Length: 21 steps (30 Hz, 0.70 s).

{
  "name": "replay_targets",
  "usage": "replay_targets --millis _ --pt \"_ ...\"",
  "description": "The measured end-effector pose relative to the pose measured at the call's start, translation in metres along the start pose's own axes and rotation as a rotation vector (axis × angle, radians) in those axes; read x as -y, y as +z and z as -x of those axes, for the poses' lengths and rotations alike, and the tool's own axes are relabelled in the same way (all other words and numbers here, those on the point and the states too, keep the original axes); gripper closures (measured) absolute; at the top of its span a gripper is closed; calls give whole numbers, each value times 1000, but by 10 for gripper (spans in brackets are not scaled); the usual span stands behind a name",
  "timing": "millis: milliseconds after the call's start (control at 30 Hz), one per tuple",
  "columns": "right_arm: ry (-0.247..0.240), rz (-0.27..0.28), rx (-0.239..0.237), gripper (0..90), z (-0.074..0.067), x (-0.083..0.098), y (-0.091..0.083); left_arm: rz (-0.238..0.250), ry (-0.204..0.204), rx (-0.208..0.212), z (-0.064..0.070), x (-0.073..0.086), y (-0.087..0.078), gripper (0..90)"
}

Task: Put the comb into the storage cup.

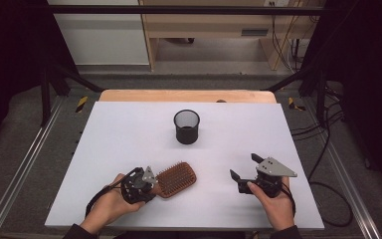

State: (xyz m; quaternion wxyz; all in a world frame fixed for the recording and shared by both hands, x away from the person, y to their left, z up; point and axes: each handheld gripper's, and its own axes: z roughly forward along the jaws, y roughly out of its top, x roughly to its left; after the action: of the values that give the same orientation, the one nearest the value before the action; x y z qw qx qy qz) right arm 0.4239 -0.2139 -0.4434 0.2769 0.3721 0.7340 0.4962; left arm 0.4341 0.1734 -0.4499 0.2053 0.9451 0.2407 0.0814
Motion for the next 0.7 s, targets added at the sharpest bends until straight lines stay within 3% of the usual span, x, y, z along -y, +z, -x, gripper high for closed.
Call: replay_targets --millis 100,333,500,700 --pt "6 4 -1 83 0 0 0 61 -14 -20 -2 -2 -4 728" --pt "37 26 -16 80 -2 -1 2 271 -83 -64 -4 -11 -16 729" --pt "72 48 -45 77 -8 -3 10 350 -101 -122 0 -11 -14 730" --pt "121 64 -117 69 -19 -7 19 373 -104 -160 6 -5 -9 730"
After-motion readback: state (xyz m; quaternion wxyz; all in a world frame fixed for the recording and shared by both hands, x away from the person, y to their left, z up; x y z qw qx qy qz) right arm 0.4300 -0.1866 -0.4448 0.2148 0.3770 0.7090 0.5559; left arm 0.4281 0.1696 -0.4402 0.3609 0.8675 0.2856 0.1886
